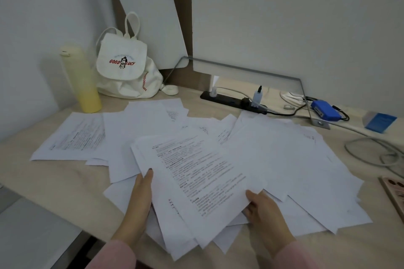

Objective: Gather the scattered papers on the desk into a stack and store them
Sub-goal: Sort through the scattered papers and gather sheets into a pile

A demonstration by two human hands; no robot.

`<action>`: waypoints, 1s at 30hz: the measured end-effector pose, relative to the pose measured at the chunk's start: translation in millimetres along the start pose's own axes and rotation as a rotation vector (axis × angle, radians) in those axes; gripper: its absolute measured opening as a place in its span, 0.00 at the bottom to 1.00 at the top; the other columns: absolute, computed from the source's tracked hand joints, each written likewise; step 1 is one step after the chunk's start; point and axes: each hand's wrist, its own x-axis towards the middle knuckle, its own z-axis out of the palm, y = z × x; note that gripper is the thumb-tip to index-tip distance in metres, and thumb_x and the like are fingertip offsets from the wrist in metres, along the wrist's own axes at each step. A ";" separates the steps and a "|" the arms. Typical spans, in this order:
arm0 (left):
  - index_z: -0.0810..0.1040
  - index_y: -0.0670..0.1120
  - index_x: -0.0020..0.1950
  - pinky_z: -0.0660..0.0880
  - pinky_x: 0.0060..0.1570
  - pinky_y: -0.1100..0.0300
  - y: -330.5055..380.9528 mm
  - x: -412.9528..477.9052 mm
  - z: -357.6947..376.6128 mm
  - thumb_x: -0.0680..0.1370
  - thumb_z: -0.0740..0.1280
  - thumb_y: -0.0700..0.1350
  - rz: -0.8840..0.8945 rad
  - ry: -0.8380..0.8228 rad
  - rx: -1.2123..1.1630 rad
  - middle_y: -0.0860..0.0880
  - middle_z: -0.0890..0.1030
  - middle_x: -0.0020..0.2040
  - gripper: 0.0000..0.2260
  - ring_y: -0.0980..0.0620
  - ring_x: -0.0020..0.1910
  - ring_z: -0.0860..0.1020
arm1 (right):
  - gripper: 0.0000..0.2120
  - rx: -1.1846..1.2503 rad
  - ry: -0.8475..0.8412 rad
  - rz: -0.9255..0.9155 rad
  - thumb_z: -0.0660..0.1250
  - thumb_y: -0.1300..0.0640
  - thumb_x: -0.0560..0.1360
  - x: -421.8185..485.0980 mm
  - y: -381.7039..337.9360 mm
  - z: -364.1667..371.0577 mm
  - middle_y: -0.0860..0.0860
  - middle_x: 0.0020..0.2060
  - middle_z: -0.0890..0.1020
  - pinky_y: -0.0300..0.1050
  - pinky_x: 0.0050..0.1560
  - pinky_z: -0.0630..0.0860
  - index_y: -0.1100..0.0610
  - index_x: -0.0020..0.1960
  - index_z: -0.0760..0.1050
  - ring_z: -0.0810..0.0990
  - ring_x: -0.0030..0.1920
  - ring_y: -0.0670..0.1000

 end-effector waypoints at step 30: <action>0.67 0.50 0.62 0.70 0.40 0.60 0.0 23.4 -18.2 0.79 0.58 0.41 0.142 0.079 0.313 0.52 0.76 0.52 0.12 0.55 0.47 0.75 | 0.10 -1.356 0.466 -0.683 0.56 0.59 0.79 43.4 -46.8 -52.0 0.53 0.33 0.77 0.46 0.35 0.69 0.58 0.45 0.75 0.73 0.34 0.55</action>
